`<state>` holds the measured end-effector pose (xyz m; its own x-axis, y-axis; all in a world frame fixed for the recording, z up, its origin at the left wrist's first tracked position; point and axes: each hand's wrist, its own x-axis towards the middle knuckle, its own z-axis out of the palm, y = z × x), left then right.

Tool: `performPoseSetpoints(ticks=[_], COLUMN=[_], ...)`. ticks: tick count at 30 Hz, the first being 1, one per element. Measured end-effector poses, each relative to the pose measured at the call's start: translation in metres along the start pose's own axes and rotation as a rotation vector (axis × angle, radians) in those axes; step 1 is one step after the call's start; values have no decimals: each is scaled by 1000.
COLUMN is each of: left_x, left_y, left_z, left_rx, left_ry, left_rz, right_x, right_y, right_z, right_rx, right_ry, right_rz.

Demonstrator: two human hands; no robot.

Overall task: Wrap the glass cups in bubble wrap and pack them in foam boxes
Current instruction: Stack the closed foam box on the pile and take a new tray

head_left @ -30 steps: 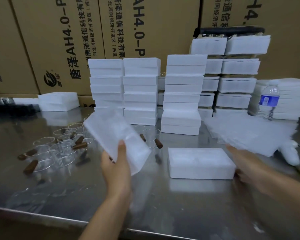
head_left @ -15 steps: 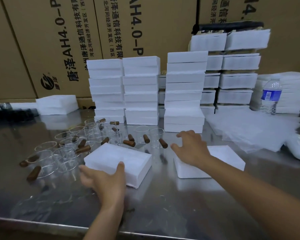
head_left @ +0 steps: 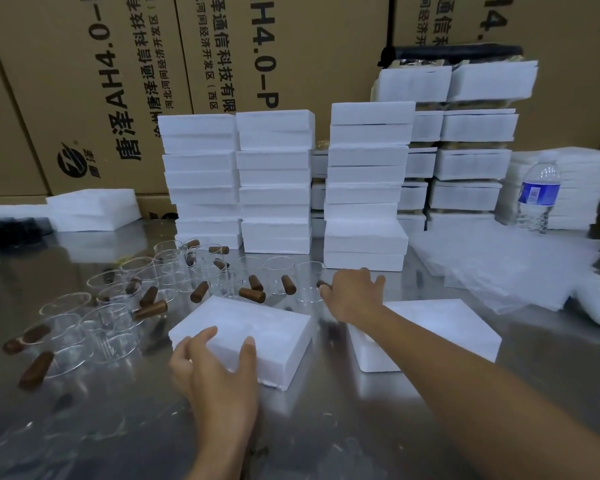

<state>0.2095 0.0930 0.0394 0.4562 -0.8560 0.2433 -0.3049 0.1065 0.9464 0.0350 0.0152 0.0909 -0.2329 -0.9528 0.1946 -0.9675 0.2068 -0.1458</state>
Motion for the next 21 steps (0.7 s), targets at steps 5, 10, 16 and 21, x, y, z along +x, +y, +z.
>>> performPoseSetpoints(ticks=[5,10,16,21], left_x=[-4,-9,10,10], left_y=[4,26,85,98], left_z=[2,12,51,93], left_rx=[-45,-143,-450,-681], left_ry=[53,53,-425,-814], left_rz=[99,408,95,-129], right_x=[3,-6,-29,-37], right_y=[12,47,85,110], right_z=[-12,-40,-64,-62], right_rx=[179,494,839,879], right_ry=[121,213,0,-42], right_rz=[45,-130,-179,-166])
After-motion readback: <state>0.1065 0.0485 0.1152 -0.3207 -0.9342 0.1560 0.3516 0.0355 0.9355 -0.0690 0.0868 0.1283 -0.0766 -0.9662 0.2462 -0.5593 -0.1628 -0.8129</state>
